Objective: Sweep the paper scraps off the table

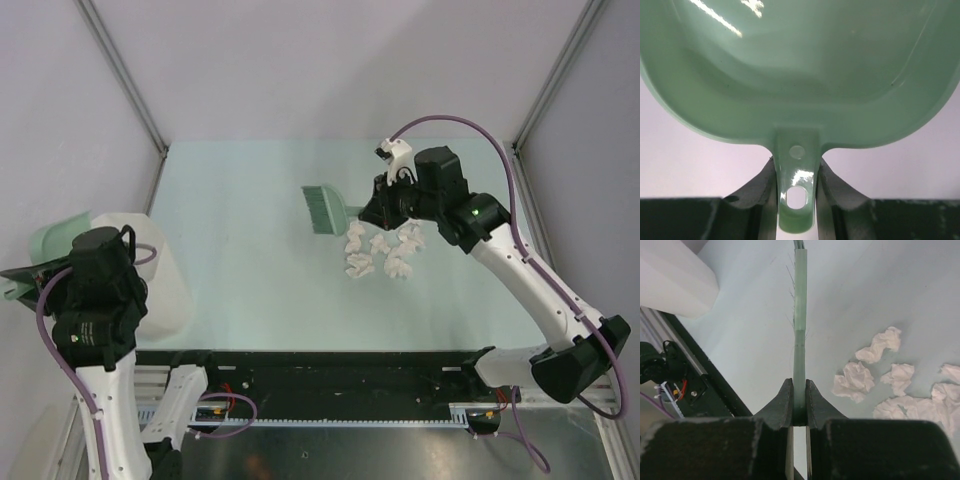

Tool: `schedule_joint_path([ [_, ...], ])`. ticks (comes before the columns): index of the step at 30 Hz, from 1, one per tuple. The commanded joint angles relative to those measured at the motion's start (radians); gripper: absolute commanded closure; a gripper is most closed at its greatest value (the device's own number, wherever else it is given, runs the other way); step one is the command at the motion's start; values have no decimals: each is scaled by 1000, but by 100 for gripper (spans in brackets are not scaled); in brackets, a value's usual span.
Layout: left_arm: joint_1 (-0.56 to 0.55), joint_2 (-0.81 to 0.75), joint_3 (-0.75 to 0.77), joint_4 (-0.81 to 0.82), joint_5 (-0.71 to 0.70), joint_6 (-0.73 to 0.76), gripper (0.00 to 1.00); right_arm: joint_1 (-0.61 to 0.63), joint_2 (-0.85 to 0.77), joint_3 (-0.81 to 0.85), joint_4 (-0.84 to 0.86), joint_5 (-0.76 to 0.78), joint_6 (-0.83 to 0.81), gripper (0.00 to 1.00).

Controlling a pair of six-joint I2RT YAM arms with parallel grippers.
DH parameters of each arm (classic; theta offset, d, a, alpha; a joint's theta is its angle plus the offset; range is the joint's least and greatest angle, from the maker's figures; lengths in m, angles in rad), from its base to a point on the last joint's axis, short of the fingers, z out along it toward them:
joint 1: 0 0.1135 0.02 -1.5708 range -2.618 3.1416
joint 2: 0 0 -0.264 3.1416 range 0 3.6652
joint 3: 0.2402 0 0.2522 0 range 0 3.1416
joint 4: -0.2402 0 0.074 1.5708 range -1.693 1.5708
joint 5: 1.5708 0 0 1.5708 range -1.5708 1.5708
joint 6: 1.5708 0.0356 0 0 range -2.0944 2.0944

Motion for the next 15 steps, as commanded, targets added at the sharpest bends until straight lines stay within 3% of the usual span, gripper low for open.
schedule_joint_path([
  [1, -9, 36, 76, 76, -35, 52, 100, -1, 5, 10, 16, 122, -17, 100],
  [4, -10, 126, 220, 144, 46, -36, 100, -22, 11, 15, -24, 280, -16, 100],
  [5, -10, 159, 337, 152, 90, -70, 100, -27, 17, 13, -36, 319, -19, 100],
  [8, -12, 263, 540, 153, 294, -223, 100, -47, 32, 13, -64, 428, -31, 100],
  [15, -25, 352, 561, 150, 641, -571, 100, -50, 152, 13, -96, 589, -39, 100],
])
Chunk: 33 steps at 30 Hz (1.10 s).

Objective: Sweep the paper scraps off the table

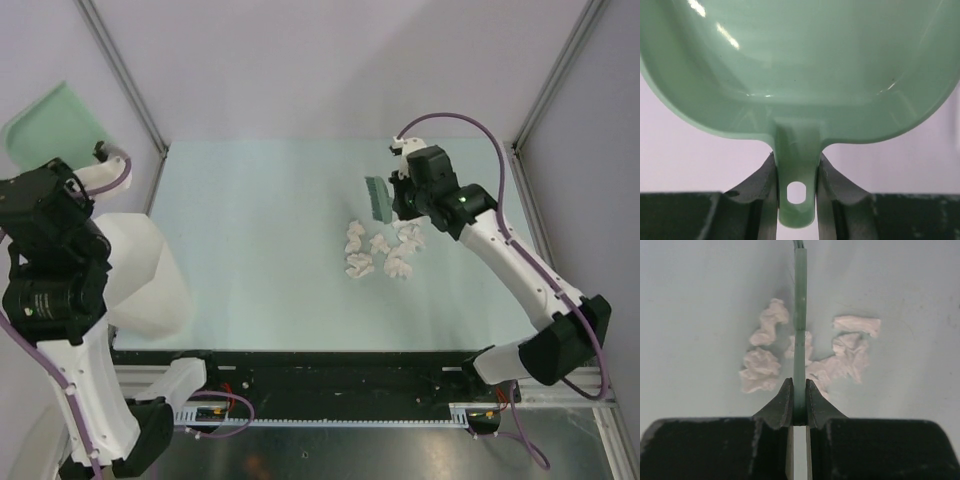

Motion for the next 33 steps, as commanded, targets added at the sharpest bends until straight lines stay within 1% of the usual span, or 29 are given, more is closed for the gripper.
schedule_joint_path([
  [1, -36, 63, 13, 11, 303, -304, 100, 10, 78, 13, -21, 138, -11, 100],
  [2, -55, 68, 7, 9, 358, -341, 100, 12, 95, 13, -17, 131, -10, 100],
  [3, -88, 80, -4, 8, 370, -403, 100, 13, 110, 13, -10, 106, 1, 100],
  [4, -160, 84, -41, 8, 370, -428, 100, 18, 145, 15, -7, 96, 5, 100],
  [6, -235, 94, -85, 5, 370, -506, 100, 41, 184, 15, 23, 76, 13, 100],
  [7, -301, 95, -108, 3, 377, -534, 100, 50, 222, 18, 37, 66, 16, 100],
  [8, -326, 100, -160, -4, 418, -562, 100, 58, 247, 26, 61, 48, 18, 100],
  [9, -346, 110, -190, -9, 446, -615, 100, 62, 268, 38, 66, -4, 25, 100],
  [10, -372, 115, -254, -14, 477, -642, 100, 67, 312, 50, 69, -30, 41, 100],
  [12, -389, 141, -326, -30, 585, -697, 100, 84, 345, 96, 75, -88, 47, 100],
  [13, -404, 149, -366, -32, 618, -708, 100, 91, 359, 110, 82, -90, 47, 100],
  [14, -414, 160, -447, -34, 640, -718, 100, 98, 376, 128, 91, -121, 47, 100],
  [15, -423, 181, -484, -34, 673, -737, 100, 105, 383, 142, 91, -141, 48, 100],
  [16, -446, 190, -553, -35, 686, -742, 100, 107, 391, 156, 89, -147, 48, 100],
  [19, -481, 230, -642, -37, 710, -748, 100, 121, 397, 182, 77, -173, 32, 100],
  [20, -484, 238, -694, -37, 715, -743, 100, 124, 393, 182, 85, -188, 27, 100],
  [22, -487, 268, -739, -37, 704, -723, 100, 133, 380, 182, 86, -220, 15, 100],
  [26, -489, 337, -831, -66, 652, -686, 100, 136, 357, 196, 40, -159, 6, 100],
  [28, -492, 368, -848, -92, 660, -660, 100, 139, 339, 213, 10, -72, -2, 100],
  [29, -493, 405, -850, -98, 661, -656, 100, 141, 333, 224, -1, -11, -5, 100],
  [33, -504, 520, -825, -109, 663, -659, 100, 151, 340, 256, -27, 118, -34, 100],
])
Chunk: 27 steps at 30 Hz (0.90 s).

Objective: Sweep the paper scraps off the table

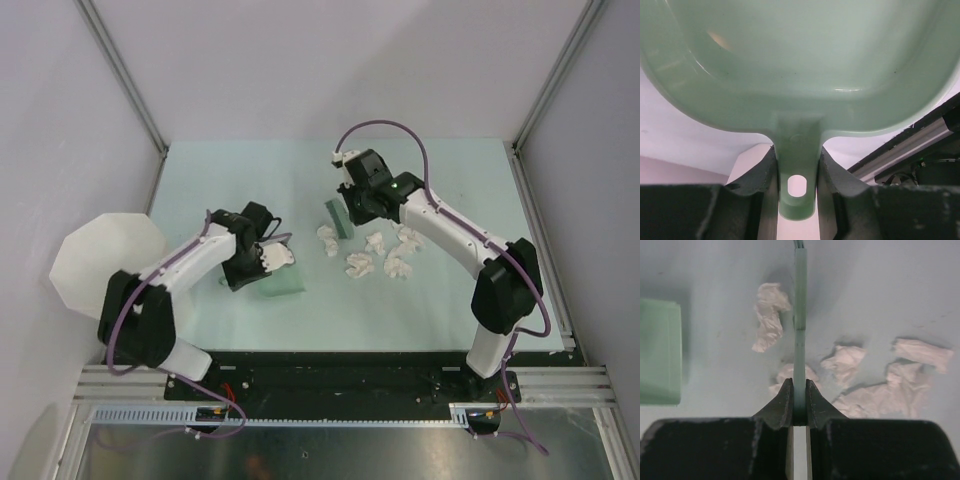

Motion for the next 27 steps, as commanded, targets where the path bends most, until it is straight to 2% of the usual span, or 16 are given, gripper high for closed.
schedule_joint_path([
  [1, -19, 129, 42, -26, 13, 12, 100, 8, -19, 91, -47, 189, -44, 100],
  [8, -30, 279, 141, -26, -3, -16, 100, 54, 133, 229, -198, 293, -52, 100],
  [12, -36, 315, 191, -24, 6, -25, 100, 71, 201, 298, -269, 253, -52, 100],
  [15, -40, 339, 209, -24, 18, -25, 100, 85, 241, 358, -297, 126, -57, 100],
  [18, -39, 365, 227, -21, 27, -30, 100, 102, 236, 377, -266, -139, -55, 100],
  [19, -37, 377, 232, -22, 30, -28, 100, 103, 226, 368, -249, -296, -49, 100],
  [22, -37, 393, 246, -18, 39, -25, 100, 103, 147, 293, -121, -490, 5, 100],
  [27, 7, 385, 281, 11, 116, -31, 100, 87, 25, 210, -59, -494, 40, 100],
])
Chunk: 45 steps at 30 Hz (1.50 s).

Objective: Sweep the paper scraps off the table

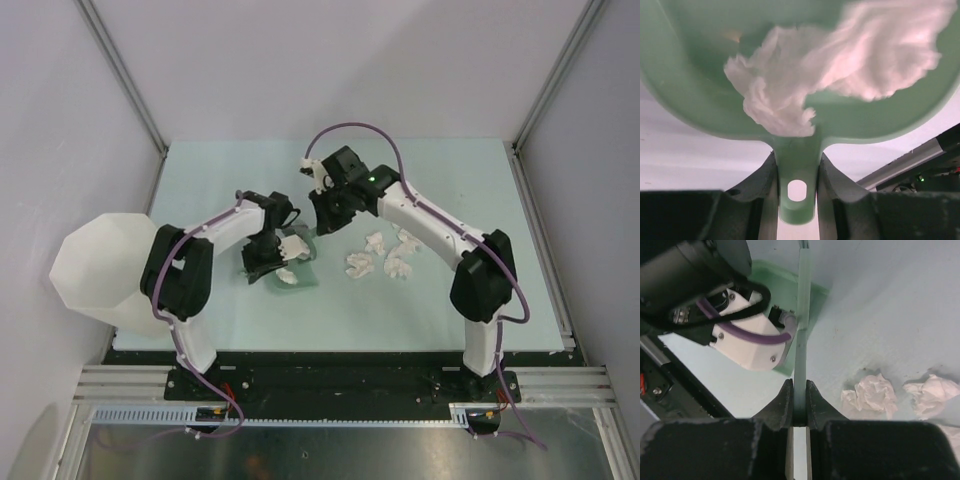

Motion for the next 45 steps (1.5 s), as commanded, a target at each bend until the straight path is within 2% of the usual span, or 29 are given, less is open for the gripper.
schedule_joint_path([
  [1, 28, -15, 60, 52, 100, -18, 100, -11, -161, -68, 87, -201, 59, 100],
  [9, 35, -154, 36, 126, 309, -10, 100, -74, -346, -139, 87, 118, 66, 100],
  [15, 78, -243, 121, 137, 468, -108, 100, -191, -667, -305, 262, 354, 73, 100],
  [17, 93, -274, 145, 137, 496, -150, 100, -230, -786, -355, 323, 379, 76, 100],
  [21, 130, -400, 229, 137, 567, -219, 100, -275, -882, -435, 334, 442, 56, 100],
  [25, 205, -498, 331, 135, 600, -317, 100, -302, -873, -452, 265, 425, 51, 100],
  [29, 347, -604, 424, 137, 605, -441, 100, -304, -865, -502, 279, 388, 54, 100],
  [31, 427, -644, 444, 137, 576, -497, 100, -304, -860, -513, 288, 378, 57, 100],
  [34, 496, -728, 449, 128, 449, -474, 100, -304, -853, -527, 300, 356, 60, 100],
  [35, 505, -762, 449, 112, 364, -460, 100, -304, -851, -530, 306, 344, 59, 100],
  [38, 539, -816, 452, 56, 228, -383, 100, -302, -844, -536, 299, 325, 53, 100],
  [39, 545, -829, 451, 42, 123, -341, 100, -302, -842, -539, 297, 322, 50, 100],
  [45, 594, -911, 403, -39, -272, -156, 100, -302, -824, -556, 306, 276, 43, 100],
])
